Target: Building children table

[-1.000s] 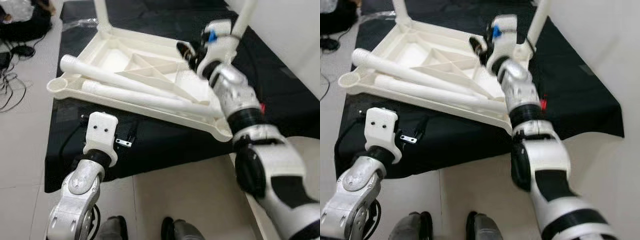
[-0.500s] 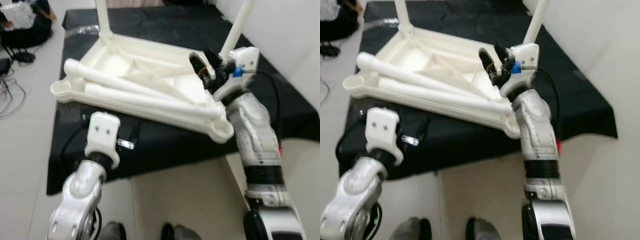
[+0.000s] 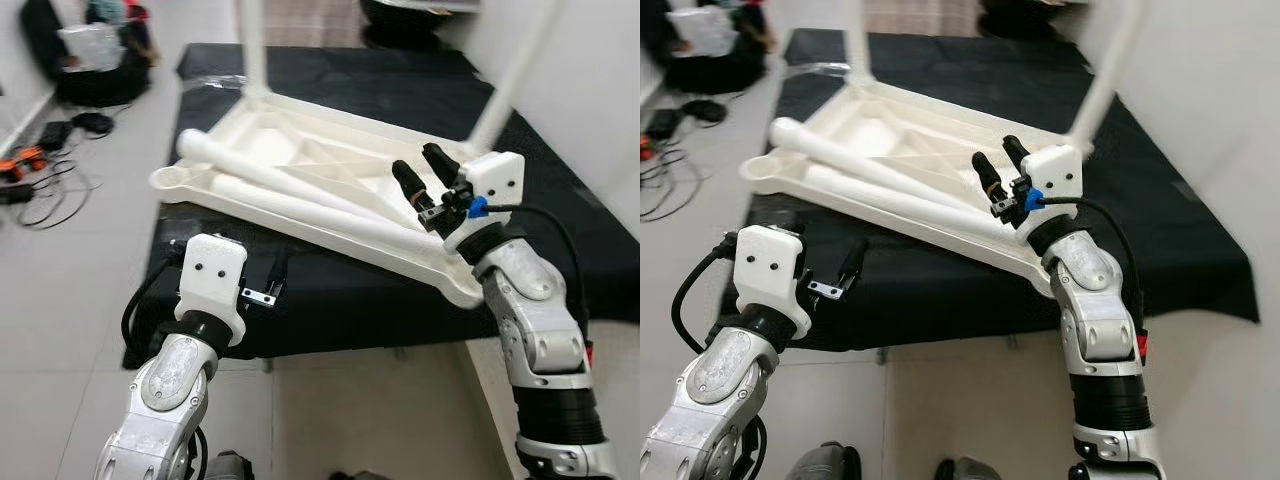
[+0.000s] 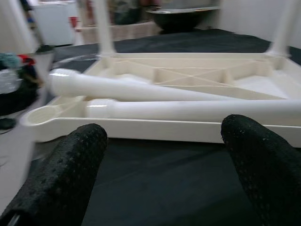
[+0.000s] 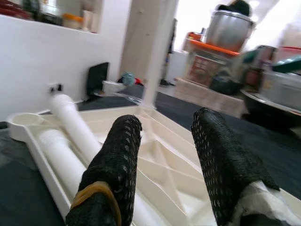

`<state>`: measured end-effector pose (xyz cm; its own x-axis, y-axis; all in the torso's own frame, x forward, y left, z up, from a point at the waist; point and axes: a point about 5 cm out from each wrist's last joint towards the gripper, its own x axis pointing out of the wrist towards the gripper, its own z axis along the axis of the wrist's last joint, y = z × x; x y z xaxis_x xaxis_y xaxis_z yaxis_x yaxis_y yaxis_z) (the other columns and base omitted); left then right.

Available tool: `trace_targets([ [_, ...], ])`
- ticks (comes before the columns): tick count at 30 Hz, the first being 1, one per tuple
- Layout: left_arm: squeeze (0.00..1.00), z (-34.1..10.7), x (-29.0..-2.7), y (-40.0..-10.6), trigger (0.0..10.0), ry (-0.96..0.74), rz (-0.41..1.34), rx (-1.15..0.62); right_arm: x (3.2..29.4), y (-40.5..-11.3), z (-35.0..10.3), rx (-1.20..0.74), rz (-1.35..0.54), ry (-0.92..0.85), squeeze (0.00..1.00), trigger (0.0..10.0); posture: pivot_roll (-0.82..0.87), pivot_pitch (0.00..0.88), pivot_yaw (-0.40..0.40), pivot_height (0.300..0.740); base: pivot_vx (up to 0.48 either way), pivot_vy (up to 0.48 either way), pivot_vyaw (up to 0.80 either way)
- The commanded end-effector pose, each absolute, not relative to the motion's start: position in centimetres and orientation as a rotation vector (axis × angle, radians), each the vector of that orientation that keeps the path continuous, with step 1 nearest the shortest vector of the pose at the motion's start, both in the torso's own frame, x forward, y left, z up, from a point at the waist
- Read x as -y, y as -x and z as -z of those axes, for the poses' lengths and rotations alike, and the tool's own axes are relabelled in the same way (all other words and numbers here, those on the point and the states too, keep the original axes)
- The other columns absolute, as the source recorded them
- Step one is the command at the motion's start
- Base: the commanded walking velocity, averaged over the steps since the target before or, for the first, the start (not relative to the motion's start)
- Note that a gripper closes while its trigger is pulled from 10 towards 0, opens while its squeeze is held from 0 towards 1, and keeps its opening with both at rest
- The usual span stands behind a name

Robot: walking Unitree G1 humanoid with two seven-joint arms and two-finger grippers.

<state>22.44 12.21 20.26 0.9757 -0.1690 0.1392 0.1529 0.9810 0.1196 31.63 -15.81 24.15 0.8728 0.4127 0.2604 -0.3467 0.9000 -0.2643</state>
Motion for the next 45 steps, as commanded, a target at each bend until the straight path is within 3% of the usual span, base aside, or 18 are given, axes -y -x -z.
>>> trace_targets([
  [1, 0.0, -20.4, -12.0, -22.3, 10.0, -0.1, 0.161, 0.153, 16.2, -31.8, -23.9, 0.268, -0.388, 0.251, 0.0, 10.0, 0.03, 0.058, -0.104, 0.74, 0.0, 0.0, 0.0],
  [6, 0.0, -20.4, -12.2, -22.1, 10.0, -0.104, 0.154, 0.147, 17.2, -33.4, -23.6, 0.12, -0.389, 0.329, 0.0, 10.0, 0.03, 0.06, -0.114, 0.74, 0.0, 0.0, 0.0],
  [10, 0.0, -20.0, -12.2, -21.8, 10.0, -0.1, 0.161, 0.128, 18.2, -33.5, -23.1, 0.023, -0.504, 0.448, 0.0, 10.0, 0.04, 0.063, -0.119, 0.74, 0.0, 0.0, 0.0],
  [17, 0.0, -19.6, -11.9, -21.6, 10.0, -0.097, 0.201, 0.095, 19.5, -33.5, -22.7, -0.12, -0.548, 0.512, 0.0, 10.0, 0.03, 0.066, -0.123, 0.74, 0.0, 0.0, 0.0],
  [23, 0.0, -19.4, -11.7, -21.5, 10.0, -0.103, 0.203, 0.087, 20.5, -33.2, -21.8, -0.392, -0.656, 0.62, 0.0, 10.0, 0.03, 0.068, -0.129, 0.74, 0.0, 0.0, 0.0],
  [43, 0.0, -19.4, -11.5, -21.0, 10.0, -0.096, 0.178, 0.074, 19.9, -35.8, -21.5, -0.569, -0.684, 0.645, 0.0, 10.0, 0.03, 0.124, -0.155, 0.74, 0.0, 0.0, 0.0],
  [44, 0.0, -19.4, -11.5, -21.0, 10.0, -0.096, 0.175, 0.073, 19.8, -35.9, -21.5, -0.571, -0.687, 0.644, 0.12, 10.0, 0.03, 0.13, -0.159, 0.74, 0.0, 0.0, 0.0],
  [45, 0.0, -19.4, -11.6, -20.9, 10.0, -0.095, 0.171, 0.071, 19.9, -36.1, -21.5, -0.569, -0.682, 0.648, 0.7, 10.0, 0.03, 0.13, -0.159, 0.74, 0.0, 0.0, 0.0],
])
